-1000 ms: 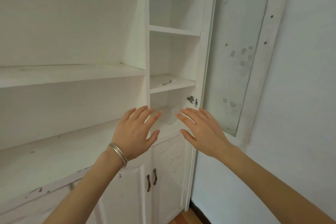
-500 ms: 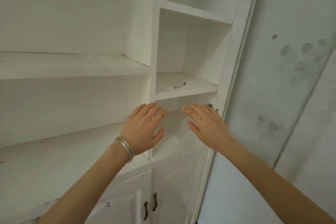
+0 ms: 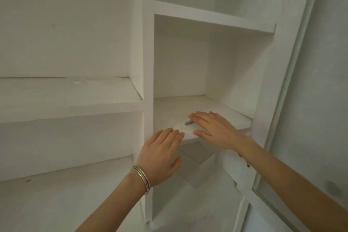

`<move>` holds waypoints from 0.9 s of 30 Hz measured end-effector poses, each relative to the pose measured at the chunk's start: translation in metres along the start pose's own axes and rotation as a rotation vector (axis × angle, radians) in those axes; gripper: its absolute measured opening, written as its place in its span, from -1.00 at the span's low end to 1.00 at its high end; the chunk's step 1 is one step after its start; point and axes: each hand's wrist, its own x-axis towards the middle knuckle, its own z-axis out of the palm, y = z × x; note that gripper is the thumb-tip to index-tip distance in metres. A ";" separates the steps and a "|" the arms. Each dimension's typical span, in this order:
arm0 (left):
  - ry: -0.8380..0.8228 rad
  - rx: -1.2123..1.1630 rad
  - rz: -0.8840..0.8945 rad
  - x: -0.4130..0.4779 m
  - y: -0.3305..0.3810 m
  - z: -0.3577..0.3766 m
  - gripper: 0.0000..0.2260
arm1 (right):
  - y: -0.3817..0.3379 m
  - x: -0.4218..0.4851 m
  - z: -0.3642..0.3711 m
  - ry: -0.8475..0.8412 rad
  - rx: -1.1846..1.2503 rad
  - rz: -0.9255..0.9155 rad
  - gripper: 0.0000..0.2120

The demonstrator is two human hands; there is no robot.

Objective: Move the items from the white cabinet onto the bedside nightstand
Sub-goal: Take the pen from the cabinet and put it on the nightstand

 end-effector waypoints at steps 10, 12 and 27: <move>0.065 -0.048 0.049 0.005 -0.010 0.013 -0.53 | 0.002 -0.007 0.014 0.357 0.008 -0.159 -0.63; 0.080 -0.087 0.069 0.008 -0.012 0.014 -0.54 | 0.000 -0.016 0.013 0.401 -0.035 -0.147 -0.70; 0.181 -0.602 0.597 0.026 0.109 0.028 -0.60 | -0.114 -0.250 -0.079 0.488 -0.445 0.566 -0.81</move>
